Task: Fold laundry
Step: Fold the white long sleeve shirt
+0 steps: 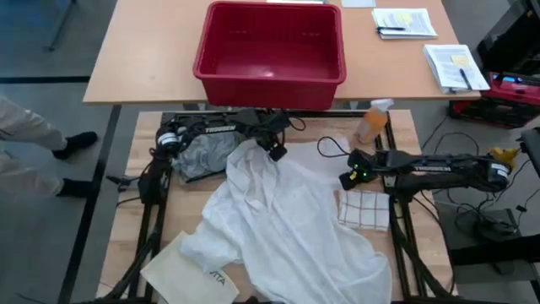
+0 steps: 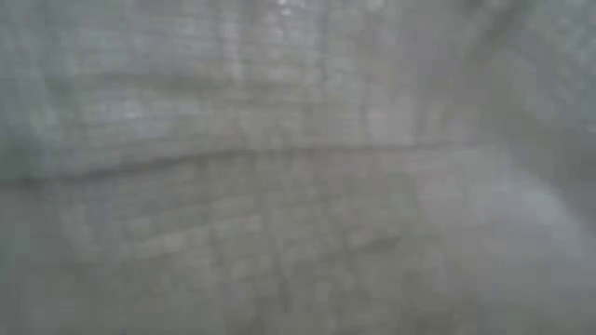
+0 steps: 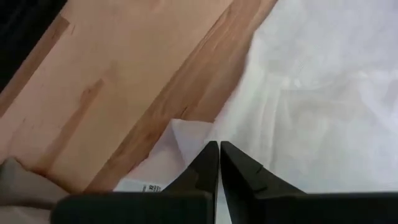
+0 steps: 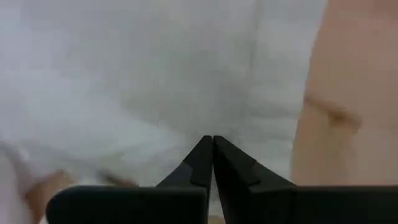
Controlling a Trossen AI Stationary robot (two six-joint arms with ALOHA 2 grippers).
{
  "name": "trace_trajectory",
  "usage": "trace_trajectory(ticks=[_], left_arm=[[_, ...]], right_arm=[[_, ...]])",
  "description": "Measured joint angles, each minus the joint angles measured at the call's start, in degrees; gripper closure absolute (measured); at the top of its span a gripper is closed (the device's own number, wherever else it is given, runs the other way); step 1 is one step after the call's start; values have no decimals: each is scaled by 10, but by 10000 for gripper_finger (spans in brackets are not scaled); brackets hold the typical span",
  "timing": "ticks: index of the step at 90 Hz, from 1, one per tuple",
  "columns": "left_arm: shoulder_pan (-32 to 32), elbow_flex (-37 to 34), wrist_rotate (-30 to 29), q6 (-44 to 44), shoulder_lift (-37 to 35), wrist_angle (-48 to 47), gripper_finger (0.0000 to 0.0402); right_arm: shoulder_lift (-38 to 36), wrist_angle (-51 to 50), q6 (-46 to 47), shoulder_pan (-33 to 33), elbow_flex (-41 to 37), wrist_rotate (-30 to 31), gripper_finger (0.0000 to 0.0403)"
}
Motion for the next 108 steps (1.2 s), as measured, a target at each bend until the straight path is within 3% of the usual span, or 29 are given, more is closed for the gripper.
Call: trace_trajectory(ticks=[10,18,24,32,44,57,80,86,98,108], left_arm=[[2,0,13,-12,-4,2,402],[5,0,30,-27,-26,12,402],[5,0,24,-39,-60,14,402],[9,-16,14,-64,-122,40,402],[28,-124,63,-64,-226,140,402],[24,-264,72,-78,-341,190,402],[-23,-475,46,-111,-525,254,402],[-36,-518,46,-119,-565,289,402],[-54,-584,45,-130,-627,367,402],[-54,-614,44,-137,-657,398,402]], right_arm=[[-15,-44,0,14,25,-11,403],[-39,-46,-26,38,68,39,403],[-56,10,-91,52,104,61,403],[-56,111,-183,55,140,38,403],[-16,236,-320,54,148,30,403],[74,315,-426,42,143,29,403],[290,417,-447,-36,172,-34,403],[340,423,-463,-55,203,-48,403],[425,453,-522,-71,265,-131,403],[485,442,-520,-73,311,-142,403]])
